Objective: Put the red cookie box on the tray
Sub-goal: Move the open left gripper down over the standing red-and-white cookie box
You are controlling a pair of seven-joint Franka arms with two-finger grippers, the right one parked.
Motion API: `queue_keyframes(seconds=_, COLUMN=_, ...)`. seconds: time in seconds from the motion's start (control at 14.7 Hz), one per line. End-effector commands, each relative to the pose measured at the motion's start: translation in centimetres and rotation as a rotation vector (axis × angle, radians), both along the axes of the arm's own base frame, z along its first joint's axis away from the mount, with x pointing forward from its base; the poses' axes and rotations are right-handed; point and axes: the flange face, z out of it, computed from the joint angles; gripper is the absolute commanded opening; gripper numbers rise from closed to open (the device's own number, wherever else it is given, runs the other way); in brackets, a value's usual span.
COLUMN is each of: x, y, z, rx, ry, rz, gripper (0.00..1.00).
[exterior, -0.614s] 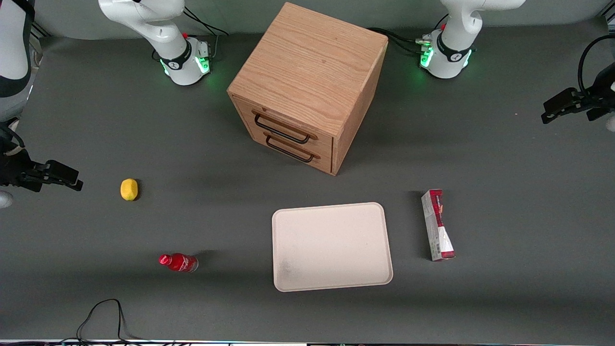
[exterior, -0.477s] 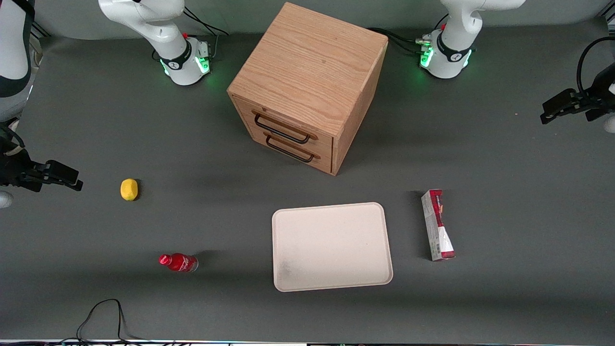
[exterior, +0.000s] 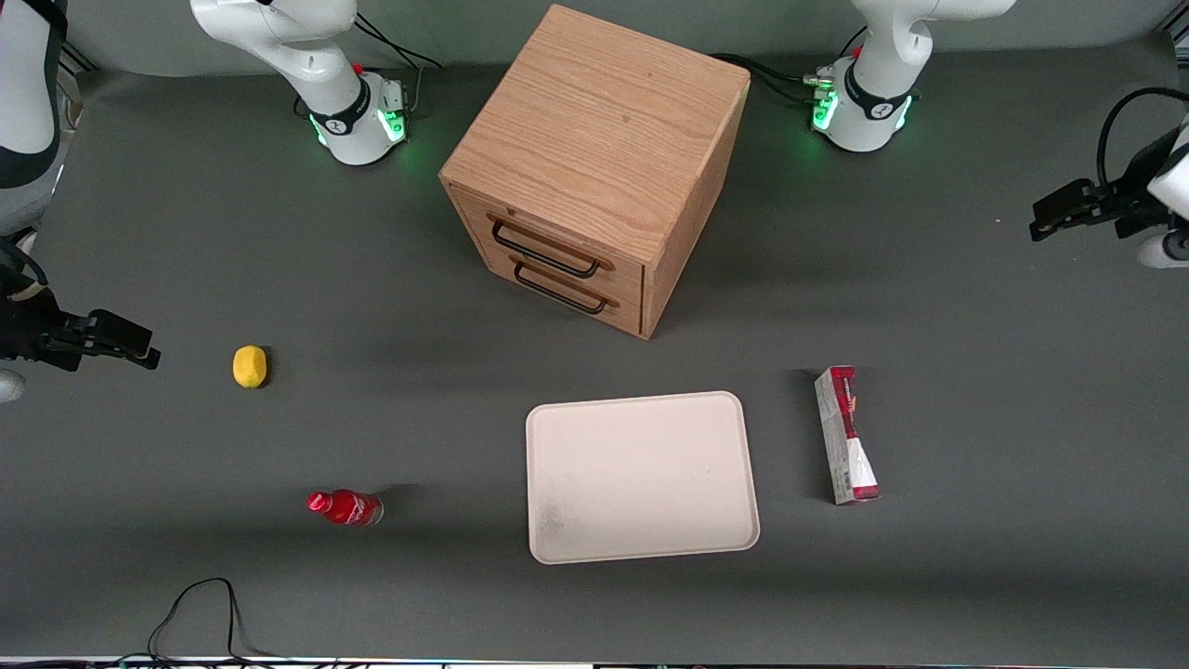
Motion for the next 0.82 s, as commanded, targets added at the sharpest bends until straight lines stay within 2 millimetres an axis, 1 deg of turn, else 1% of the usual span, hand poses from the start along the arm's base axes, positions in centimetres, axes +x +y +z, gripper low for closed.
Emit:
queue_keyframes(seconds=0.0, x=2.9, y=-2.0, z=-2.3, rx=0.025, ry=0.020, rz=-0.029, gripper=1.00)
queue_keyframes(seconds=0.2, x=7.9, y=-5.3, z=-4.4, rx=0.034, ry=-0.004, rz=-0.049, gripper=1.00)
queue_keyframes(seconds=0.27, x=9.5, y=-6.3, z=-5.6, rx=0.037, ry=-0.003, rz=-0.045, gripper=1.00)
queue_keyframes(seconds=0.41, x=12.9, y=-8.4, z=-7.7, rx=0.044, ry=-0.053, rz=-0.029, gripper=1.00)
queue_keyframes(seconds=0.55, x=15.0, y=-9.9, z=-11.2, rx=0.045, ry=-0.088, rz=-0.026, gripper=1.00)
queue_keyframes(seconds=0.75, x=17.5, y=-10.7, z=-17.8, rx=0.042, ry=-0.107, rz=-0.035, gripper=1.00)
